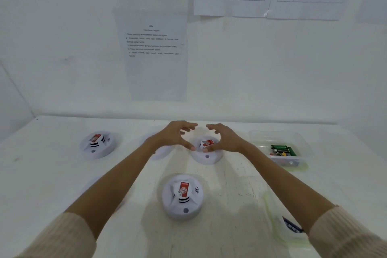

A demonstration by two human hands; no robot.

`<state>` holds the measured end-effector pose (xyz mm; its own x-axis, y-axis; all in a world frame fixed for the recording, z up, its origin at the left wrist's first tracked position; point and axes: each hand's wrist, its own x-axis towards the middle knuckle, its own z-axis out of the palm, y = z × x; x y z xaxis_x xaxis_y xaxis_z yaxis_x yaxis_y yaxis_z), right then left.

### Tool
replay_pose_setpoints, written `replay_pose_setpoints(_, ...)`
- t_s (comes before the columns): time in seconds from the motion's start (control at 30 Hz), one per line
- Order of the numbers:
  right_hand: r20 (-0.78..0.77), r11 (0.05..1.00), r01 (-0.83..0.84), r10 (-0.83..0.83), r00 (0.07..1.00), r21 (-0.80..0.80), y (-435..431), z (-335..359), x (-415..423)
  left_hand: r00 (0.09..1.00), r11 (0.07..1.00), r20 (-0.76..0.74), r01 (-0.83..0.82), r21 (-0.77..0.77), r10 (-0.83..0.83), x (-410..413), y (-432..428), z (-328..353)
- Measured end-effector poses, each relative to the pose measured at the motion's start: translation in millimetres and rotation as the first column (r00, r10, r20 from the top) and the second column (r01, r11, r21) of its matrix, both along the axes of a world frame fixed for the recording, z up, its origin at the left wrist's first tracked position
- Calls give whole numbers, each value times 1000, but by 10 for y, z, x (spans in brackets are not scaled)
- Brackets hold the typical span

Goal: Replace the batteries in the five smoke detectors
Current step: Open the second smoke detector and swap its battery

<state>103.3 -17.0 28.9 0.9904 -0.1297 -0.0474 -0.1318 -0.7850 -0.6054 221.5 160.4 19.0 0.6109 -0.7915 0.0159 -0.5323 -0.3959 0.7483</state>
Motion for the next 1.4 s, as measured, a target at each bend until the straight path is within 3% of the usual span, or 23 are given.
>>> replay_pose_setpoints(0.2,25,993,-114,114,993,-2,343,115,281,992,991,20,-126,-53,127,214,553,228)
replay_pose_setpoints(0.4,-17,978,-208,209,978,9,798,23,525,959,960,-28,-281,3,281,262,1097,47)
replay_pose_setpoints(0.53,-58,965,-253,249,967,-75,1085,-58,643,944,946,-73,-317,58,321,194,1274,-107)
replay_pose_setpoints(0.67,-57,972,-225,221,974,-68,918,-688,1115,946,948,-84,-308,79,314,169,1270,-214)
replay_pose_setpoints(0.97,-47,983,-179,180,983,30,1069,-366,811,944,945,-42,-326,37,328,215,1145,-306)
replay_pose_setpoints(1.03,-5,982,-167,168,986,87,1056,-358,819,940,940,-25,-340,10,340,219,1168,-290)
replay_pose_setpoints(1.1,89,958,-146,127,988,247,1042,-335,815,933,932,-38,-360,-43,359,238,1219,-232)
replay_pose_setpoints(1.23,258,811,-167,20,966,560,1089,-187,784,925,913,-119,-375,-162,360,276,1305,-14)
replay_pose_setpoints(1.33,291,735,-147,-71,954,662,1195,-43,771,908,869,-250,-401,-289,336,250,1310,118)
replay_pose_setpoints(1.4,251,666,-165,-35,967,728,1253,16,754,902,840,-301,-407,-359,309,222,1268,153)
